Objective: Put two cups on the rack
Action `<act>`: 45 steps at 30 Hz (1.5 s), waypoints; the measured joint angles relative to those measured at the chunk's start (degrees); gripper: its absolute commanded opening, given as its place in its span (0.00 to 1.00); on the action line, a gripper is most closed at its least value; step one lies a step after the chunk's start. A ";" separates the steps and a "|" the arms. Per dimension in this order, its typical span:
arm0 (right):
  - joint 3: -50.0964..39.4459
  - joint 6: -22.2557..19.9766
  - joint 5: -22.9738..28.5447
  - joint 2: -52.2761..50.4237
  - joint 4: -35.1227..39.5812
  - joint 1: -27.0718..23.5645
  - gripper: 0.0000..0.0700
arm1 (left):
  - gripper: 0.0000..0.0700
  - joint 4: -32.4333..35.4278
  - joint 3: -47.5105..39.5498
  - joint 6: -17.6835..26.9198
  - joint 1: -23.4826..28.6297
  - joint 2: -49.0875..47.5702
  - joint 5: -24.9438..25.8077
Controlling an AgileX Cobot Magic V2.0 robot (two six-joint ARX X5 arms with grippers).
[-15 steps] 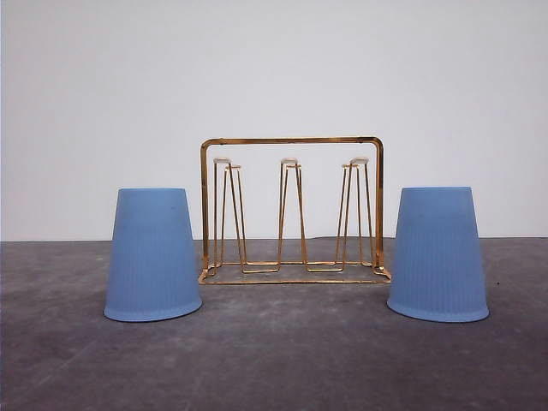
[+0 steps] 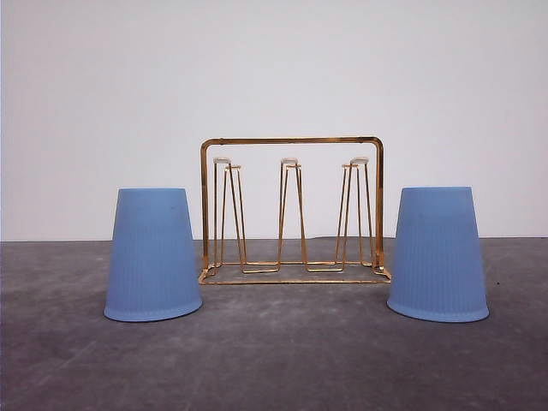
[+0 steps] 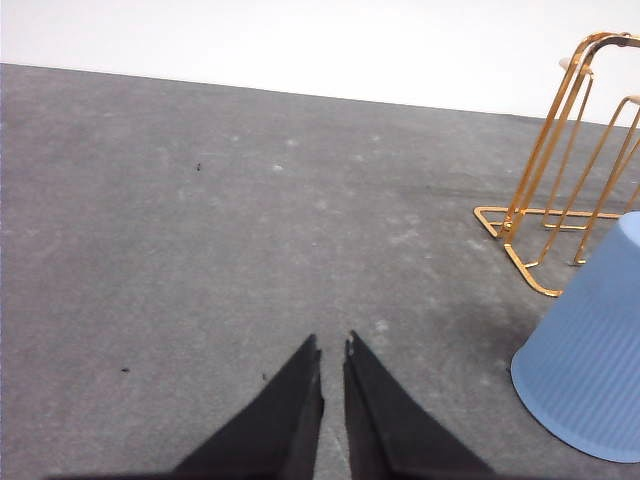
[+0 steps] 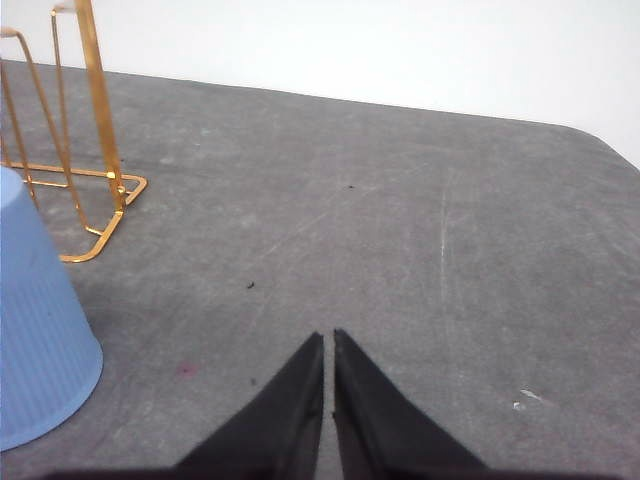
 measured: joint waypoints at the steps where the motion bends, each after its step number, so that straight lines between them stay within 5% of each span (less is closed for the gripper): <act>1: 0.00 0.03 -0.02 0.00 0.00 0.00 0.02 | 0.04 0.00 0.00 0.00 0.00 0.02 0.00; 8: 0.00 3.48 -2.27 0.00 0.95 0.00 0.01 | 0.03 0.04 0.00 -2.46 0.00 0.02 0.13; 13: 3.00 9.24 -6.11 1.19 -1.25 0.00 0.01 | 0.02 -2.58 2.03 -10.32 0.00 1.09 -1.93; 20: 18.52 15.77 -9.44 12.01 -6.26 0.00 0.01 | 0.02 -8.96 18.74 -16.92 0.00 12.41 -1.44; 26: 32.93 16.13 -12.70 27.01 -13.80 0.00 0.01 | 0.02 -15.91 35.62 -13.85 -0.07 28.28 6.44; 31: 42.89 12.04 -19.23 40.12 -20.85 0.10 0.01 | 0.03 -19.86 45.63 -7.46 -1.52 40.28 6.73; 43: 45.55 4.17 -21.46 59.07 -22.73 2.67 0.01 | 0.04 -21.39 47.36 -0.44 -9.84 59.19 6.16; 45: 45.55 3.65 -21.46 59.50 -22.73 2.74 0.02 | 0.13 -21.25 47.36 0.15 -10.68 60.51 6.08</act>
